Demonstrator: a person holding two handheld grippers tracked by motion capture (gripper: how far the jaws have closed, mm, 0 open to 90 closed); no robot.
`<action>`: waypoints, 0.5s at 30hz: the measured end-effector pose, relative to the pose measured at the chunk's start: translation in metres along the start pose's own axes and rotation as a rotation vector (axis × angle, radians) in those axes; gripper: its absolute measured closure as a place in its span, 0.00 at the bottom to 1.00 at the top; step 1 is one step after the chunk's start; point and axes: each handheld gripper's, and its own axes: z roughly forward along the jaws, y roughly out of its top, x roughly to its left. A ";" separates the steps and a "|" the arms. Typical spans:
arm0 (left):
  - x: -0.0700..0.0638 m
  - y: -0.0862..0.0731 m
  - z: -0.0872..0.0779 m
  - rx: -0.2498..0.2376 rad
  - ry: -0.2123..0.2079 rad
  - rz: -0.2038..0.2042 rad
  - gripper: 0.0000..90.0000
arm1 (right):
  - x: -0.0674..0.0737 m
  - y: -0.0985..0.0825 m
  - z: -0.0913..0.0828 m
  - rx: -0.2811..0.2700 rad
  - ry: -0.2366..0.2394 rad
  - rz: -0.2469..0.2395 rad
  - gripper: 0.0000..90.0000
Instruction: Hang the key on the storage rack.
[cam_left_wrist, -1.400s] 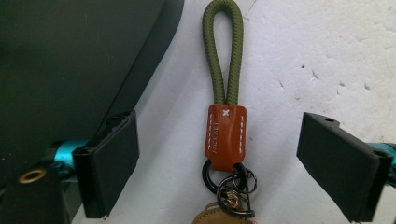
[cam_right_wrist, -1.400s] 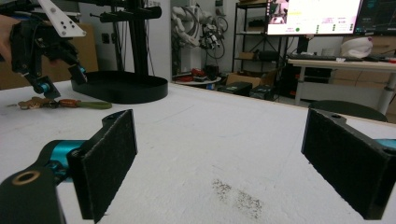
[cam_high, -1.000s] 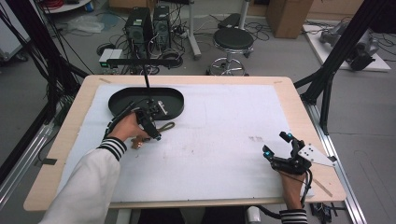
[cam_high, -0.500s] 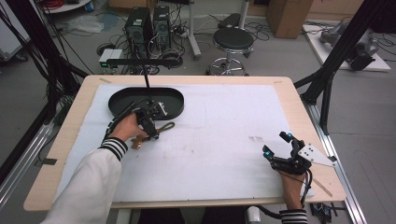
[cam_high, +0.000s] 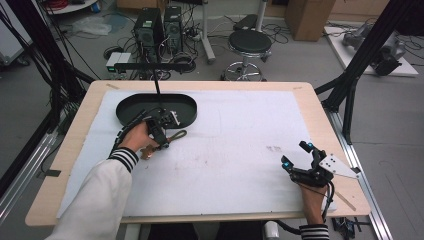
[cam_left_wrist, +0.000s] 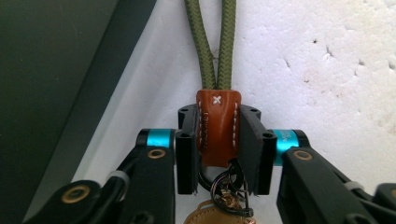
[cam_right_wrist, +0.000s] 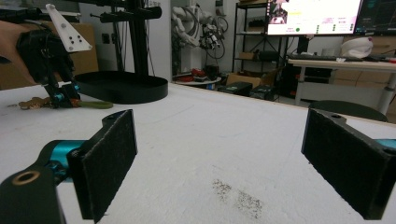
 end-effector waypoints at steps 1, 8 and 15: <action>0.000 0.000 0.000 0.001 0.003 0.004 0.80 | 0.000 0.000 0.000 0.000 0.000 -0.001 0.11; -0.002 0.000 -0.002 -0.005 0.016 0.008 0.81 | 0.000 0.000 0.000 0.003 0.002 0.001 0.11; -0.002 -0.004 -0.011 -0.085 0.022 0.026 0.82 | 0.000 0.000 0.000 0.002 0.002 0.000 0.11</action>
